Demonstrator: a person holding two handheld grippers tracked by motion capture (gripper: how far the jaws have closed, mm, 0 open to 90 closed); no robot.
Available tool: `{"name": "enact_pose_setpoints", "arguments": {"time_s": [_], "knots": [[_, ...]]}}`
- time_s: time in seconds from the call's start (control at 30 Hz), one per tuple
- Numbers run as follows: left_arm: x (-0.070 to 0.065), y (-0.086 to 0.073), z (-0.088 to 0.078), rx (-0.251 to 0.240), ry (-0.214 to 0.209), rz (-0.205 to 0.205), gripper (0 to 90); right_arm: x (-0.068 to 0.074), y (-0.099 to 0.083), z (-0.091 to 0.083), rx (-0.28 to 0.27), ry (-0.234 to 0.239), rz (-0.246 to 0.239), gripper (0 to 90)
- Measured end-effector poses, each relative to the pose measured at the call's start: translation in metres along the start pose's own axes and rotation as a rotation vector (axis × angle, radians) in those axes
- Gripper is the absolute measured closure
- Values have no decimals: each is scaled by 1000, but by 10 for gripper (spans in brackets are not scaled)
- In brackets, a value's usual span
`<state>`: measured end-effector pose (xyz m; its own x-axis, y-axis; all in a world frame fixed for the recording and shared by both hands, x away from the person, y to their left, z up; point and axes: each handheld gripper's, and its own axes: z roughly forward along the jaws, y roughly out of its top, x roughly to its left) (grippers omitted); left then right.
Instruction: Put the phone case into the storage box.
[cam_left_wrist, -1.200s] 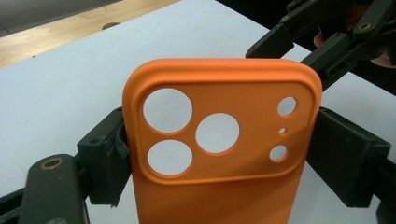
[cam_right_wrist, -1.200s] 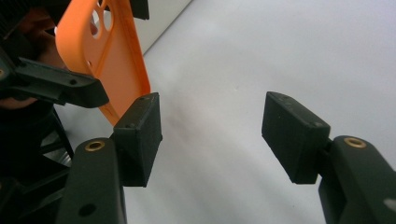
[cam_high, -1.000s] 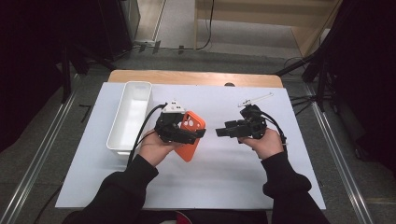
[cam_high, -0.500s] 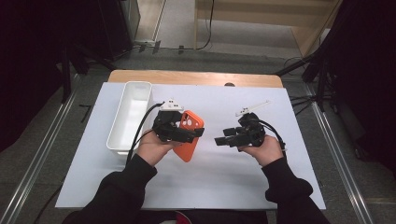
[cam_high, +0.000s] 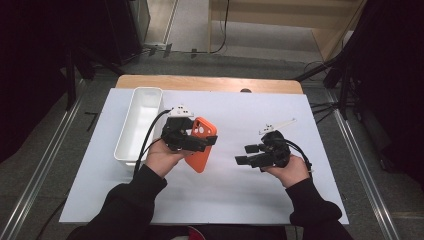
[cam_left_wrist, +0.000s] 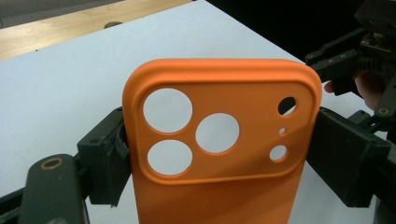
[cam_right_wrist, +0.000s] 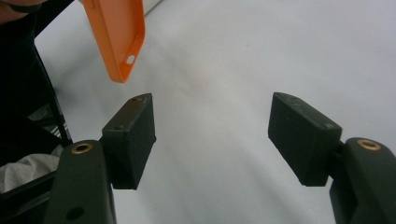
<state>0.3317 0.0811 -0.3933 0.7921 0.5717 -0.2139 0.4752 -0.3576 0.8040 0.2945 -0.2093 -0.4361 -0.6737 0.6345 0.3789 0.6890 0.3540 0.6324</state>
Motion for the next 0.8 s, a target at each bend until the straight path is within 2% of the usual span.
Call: {"name": "enact_pose_setpoints", "arguments": {"time_s": [0.33,0.67,0.8], "knots": [[2,0,-1,7,-2,-19,165,-1,-16,-2,9,-8,4,287],[2,0,-1,9,-5,-18,165,-2,-35,-1,4,-22,17,284],[3,0,-1,10,-6,-20,165,-2,-43,-1,-7,-30,6,284]]}}
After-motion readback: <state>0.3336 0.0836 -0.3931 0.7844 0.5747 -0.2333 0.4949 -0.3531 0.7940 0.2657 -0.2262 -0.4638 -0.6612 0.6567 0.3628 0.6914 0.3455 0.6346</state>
